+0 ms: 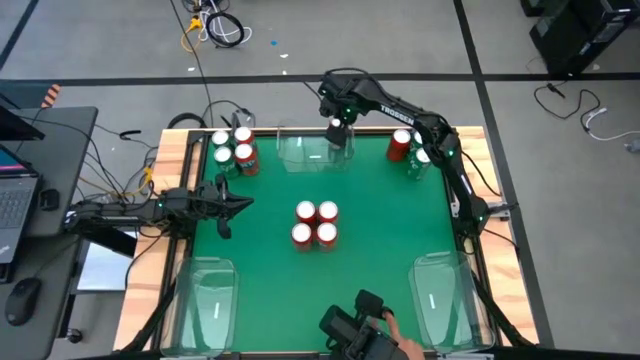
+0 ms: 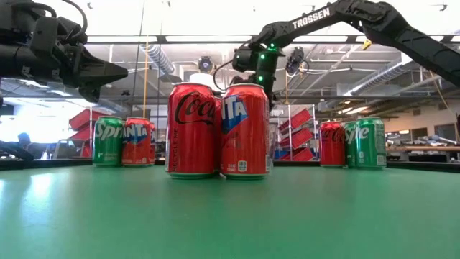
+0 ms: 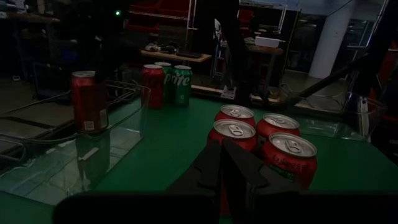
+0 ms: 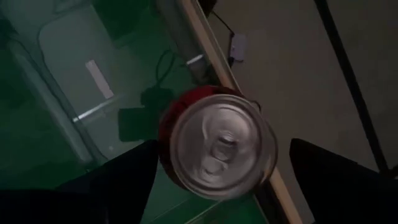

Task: Sort soda cans
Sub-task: Put the red-black soda can into the top transparent bin

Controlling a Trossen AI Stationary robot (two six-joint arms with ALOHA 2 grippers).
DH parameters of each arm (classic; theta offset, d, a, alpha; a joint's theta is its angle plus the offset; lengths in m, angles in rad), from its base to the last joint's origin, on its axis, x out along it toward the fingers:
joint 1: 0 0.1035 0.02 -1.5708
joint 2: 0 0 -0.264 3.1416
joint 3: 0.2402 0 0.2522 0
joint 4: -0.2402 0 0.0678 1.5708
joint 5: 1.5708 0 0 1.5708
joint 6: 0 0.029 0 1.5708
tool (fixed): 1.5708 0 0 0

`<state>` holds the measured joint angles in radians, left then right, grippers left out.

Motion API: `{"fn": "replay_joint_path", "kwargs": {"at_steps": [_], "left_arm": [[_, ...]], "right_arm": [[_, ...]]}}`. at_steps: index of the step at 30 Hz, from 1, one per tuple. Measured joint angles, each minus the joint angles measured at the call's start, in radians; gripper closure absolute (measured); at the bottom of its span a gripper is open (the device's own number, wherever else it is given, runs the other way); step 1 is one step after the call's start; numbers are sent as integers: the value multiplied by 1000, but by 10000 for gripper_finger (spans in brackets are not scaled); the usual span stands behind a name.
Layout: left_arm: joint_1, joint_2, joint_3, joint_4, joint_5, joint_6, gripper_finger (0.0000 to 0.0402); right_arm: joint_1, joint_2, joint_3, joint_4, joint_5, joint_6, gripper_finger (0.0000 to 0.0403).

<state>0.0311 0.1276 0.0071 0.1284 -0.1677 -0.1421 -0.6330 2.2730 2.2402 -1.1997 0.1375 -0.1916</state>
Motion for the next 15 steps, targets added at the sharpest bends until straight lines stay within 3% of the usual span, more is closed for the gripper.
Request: {"fn": "replay_joint_path", "kwargs": {"at_steps": [6, 15], "left_arm": [[0, 0, 0, 0, 0, 0, 382], [0, 0, 0, 2, 0, 3, 382]], "right_arm": [[15, -1, 115, -202, 0, -13, 57], [12, -137, 44, -294, 3, -18, 64]]}}
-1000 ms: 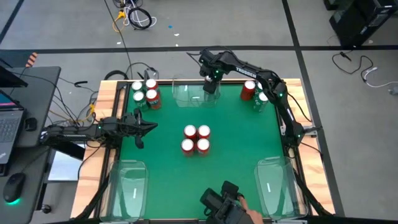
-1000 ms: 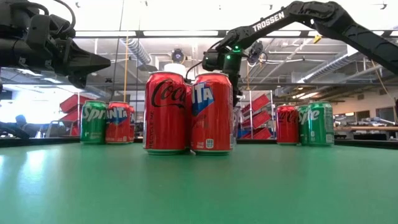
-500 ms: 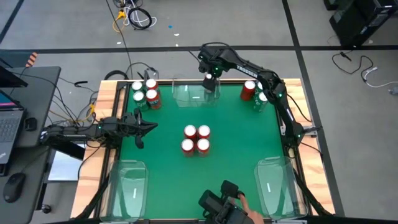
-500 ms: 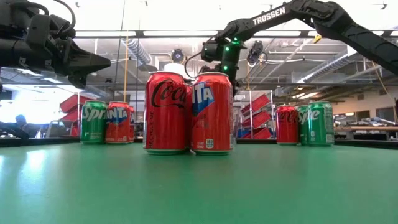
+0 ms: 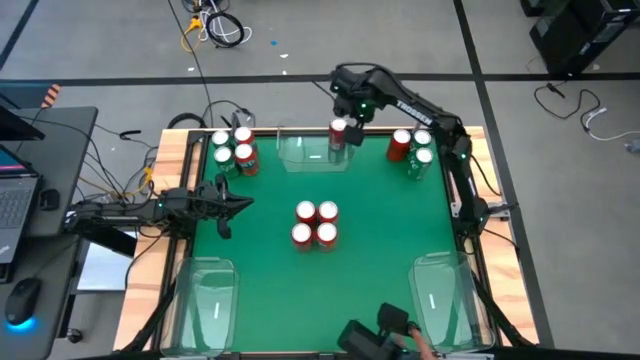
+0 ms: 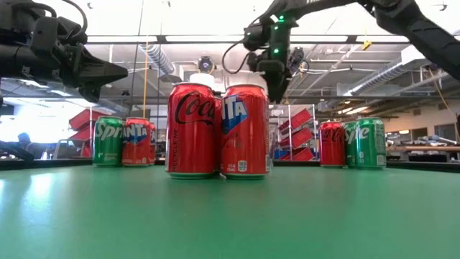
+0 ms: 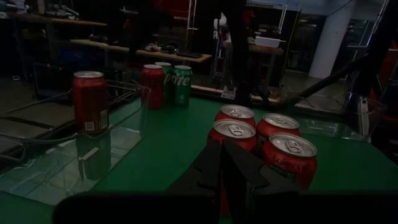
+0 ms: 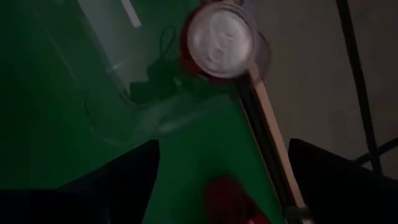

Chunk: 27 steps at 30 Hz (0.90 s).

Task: Sort soda cans
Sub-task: Put the red-black soda can into the top transparent bin

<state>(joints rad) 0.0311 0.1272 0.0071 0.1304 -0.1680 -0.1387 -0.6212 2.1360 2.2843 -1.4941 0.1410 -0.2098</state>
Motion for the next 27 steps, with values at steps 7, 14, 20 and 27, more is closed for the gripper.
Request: {"fn": "replay_joint_path", "kwargs": {"at_steps": [7, 14, 20, 27], "left_arm": [[0, 0, 0, 7, 0, 1, 382], [0, 0, 0, 6, 0, 2, 382], [0, 0, 0, 6, 0, 3, 382], [0, 0, 0, 6, 0, -1, 382]], "right_arm": [[-56, -115, -160, -50, -8, 38, 88], [-96, -259, -444, 20, -9, 54, 86], [-133, -348, -630, 176, 20, 19, 69], [-179, -356, -718, 210, 21, 4, 56]]}}
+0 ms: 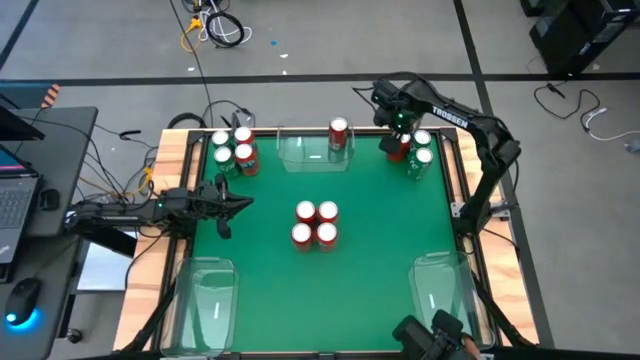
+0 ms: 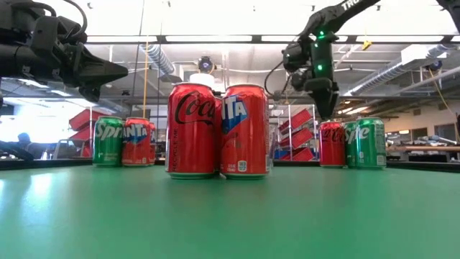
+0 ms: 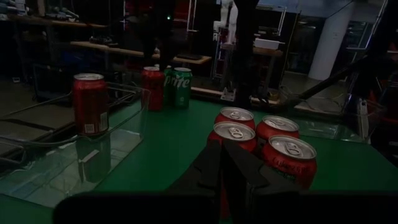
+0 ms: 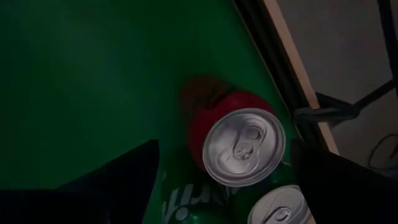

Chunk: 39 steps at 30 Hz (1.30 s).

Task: Sort soda cans
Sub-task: Put the red-black soda can into the top transparent bin

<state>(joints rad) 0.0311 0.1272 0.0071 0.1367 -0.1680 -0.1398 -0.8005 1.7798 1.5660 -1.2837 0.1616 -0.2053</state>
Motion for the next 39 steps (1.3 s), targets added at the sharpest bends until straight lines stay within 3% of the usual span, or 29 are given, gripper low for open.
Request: {"fn": "replay_joint_path", "kwargs": {"at_steps": [11, 20, 22, 29, 39], "left_arm": [[0, 0, 0, 0, -1, 6, 382], [0, 0, 0, 0, -7, 8, 382], [0, 0, 0, 2, -14, 8, 382], [0, 0, 0, 8, -18, 8, 382], [0, 0, 0, 7, -18, 8, 382]], "right_arm": [[-38, 0, -109, 67, -10, -16, 63], [-47, -3, -141, 95, -29, -23, 141], [-43, -1, -133, 86, -28, -25, 142], [18, 3, 22, -57, -33, 4, 142], [199, 2, 397, -173, -26, 56, 142]]}}
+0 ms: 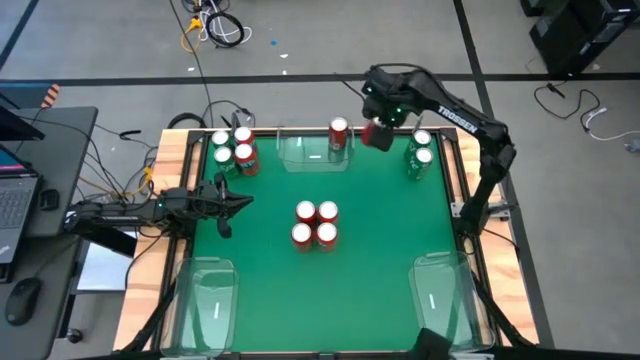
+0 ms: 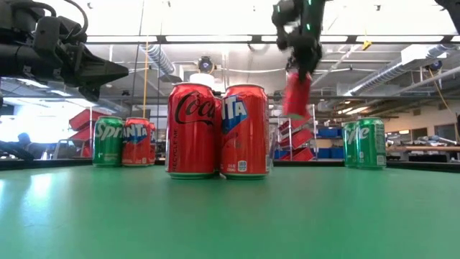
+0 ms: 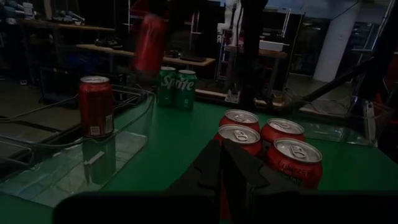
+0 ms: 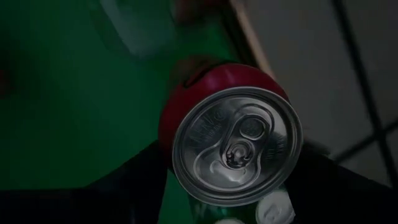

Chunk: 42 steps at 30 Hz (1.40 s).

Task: Sort soda cans
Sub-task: Put the red-black soda can into the top transparent bin

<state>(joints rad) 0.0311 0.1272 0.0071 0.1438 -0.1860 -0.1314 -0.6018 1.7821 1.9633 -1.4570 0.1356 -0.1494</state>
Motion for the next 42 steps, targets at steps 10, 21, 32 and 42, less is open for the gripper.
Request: {"fn": "replay_joint_path", "kwargs": {"at_steps": [10, 21, 32, 42], "left_arm": [[0, 0, 0, 4, 0, 24, 382], [0, 6, 0, 22, 0, 49, 382], [0, 7, 0, 18, 1, 49, 382], [0, 10, 0, 20, 1, 49, 382]], "right_arm": [[153, 8, 83, 88, 1, 19, 142], [160, 132, 83, 120, 23, -18, 142], [146, 196, 83, 55, 27, -34, 142], [142, 197, 83, -19, -24, -11, 142]]}}
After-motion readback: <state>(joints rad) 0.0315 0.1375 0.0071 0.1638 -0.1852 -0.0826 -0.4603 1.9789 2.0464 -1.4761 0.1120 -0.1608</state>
